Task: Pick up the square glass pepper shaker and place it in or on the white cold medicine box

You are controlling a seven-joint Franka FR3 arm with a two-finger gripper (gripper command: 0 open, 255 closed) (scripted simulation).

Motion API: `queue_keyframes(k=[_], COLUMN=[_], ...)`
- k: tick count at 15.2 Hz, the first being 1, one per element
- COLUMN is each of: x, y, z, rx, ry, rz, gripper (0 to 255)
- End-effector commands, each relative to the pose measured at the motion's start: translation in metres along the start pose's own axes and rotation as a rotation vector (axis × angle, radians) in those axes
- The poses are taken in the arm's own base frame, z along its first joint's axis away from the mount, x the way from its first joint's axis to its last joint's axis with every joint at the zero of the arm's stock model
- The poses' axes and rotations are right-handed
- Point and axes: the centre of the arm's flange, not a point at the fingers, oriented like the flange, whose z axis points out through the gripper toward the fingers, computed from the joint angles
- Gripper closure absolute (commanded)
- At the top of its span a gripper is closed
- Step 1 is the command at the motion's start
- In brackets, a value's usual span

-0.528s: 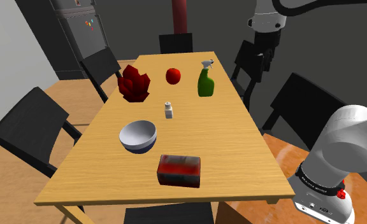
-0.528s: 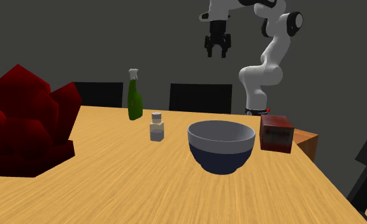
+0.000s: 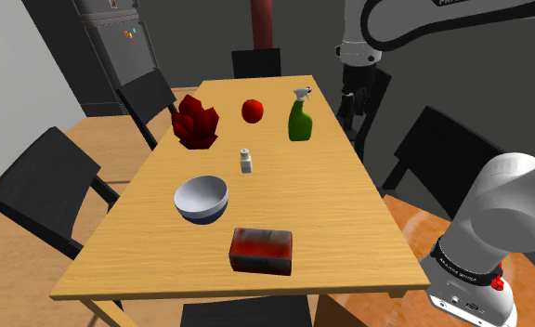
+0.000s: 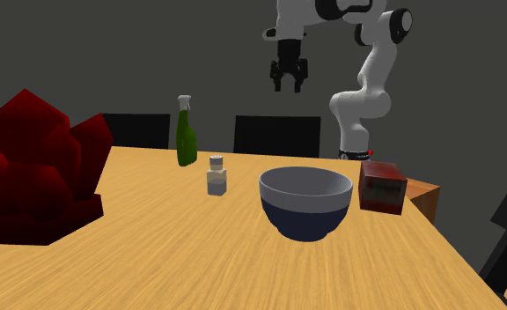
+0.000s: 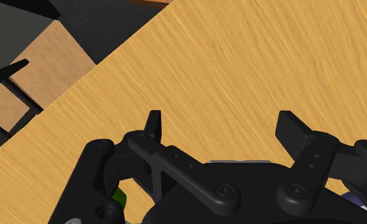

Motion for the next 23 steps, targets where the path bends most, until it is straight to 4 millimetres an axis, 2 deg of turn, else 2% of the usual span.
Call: queue_keyframes(k=[1, 12, 23], x=[0.019, 0.132, 0.247], y=[-0.005, -0.028, -0.063], z=[0.014, 0.080, 0.134], rx=[0.009, 0.058, 0.107], ry=[0.019, 0.108, 0.196], rz=[-0.014, -0.091, -0.169], gripper=[0, 0, 0])
